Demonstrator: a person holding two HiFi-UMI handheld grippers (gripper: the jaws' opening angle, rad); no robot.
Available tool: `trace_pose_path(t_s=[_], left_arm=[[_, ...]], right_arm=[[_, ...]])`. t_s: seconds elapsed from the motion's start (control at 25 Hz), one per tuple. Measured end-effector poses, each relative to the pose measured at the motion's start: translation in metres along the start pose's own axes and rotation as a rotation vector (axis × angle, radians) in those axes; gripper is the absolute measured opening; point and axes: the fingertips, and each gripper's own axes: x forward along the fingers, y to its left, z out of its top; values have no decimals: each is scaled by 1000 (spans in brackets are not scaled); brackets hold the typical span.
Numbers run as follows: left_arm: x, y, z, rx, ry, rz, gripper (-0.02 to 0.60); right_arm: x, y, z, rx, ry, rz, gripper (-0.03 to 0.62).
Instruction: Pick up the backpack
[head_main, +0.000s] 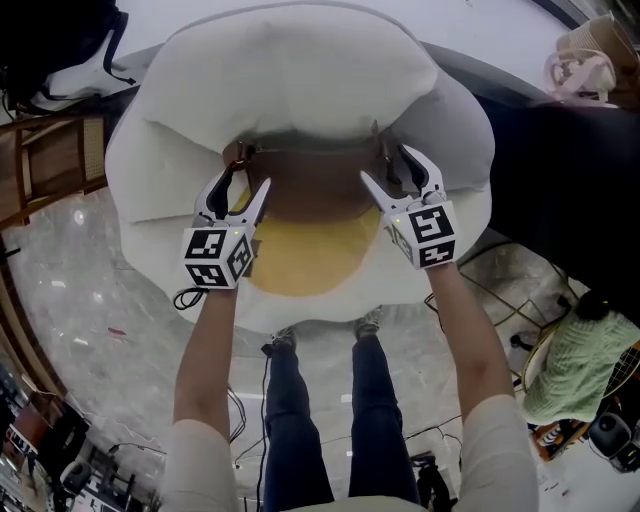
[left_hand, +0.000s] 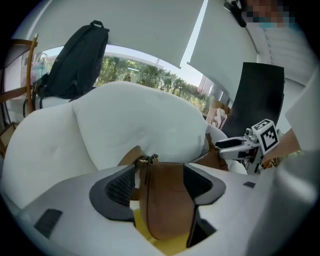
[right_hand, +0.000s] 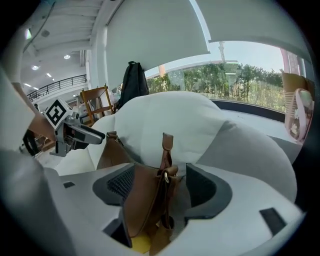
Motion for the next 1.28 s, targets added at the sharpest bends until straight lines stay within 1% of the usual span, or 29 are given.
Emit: trace_pose_path(t_s=[0.2, 0.32, 0.44, 0.56, 0.76, 0.8, 0.84, 0.88, 1.28], left_arm=[[16, 7, -28, 9, 104, -16, 299], [27, 8, -33, 14, 130, -29, 299], [37, 4, -35, 1, 152, -48, 299], [44, 3, -37, -24, 145, -60, 298], [48, 9, -39, -32, 131, -41, 294], [48, 10, -39, -33, 131, -33, 278], [47, 12, -39, -34, 131, -25, 246], [47, 13, -39, -35, 131, -20, 238], [40, 12, -43, -55, 120, -6, 185]], right_arm=[[17, -5, -5, 30, 19, 46, 314], [30, -2, -12, 34, 47, 82, 314], [39, -2, -16, 63, 51, 88, 314], [46, -2, -21, 111, 52, 95, 314], [46, -3, -24, 100, 51, 81, 313], [45, -3, -23, 96, 51, 80, 313], [45, -3, -23, 93, 53, 77, 312], [44, -2, -23, 91, 54, 72, 311], [35, 7, -23, 64, 62, 21, 230]])
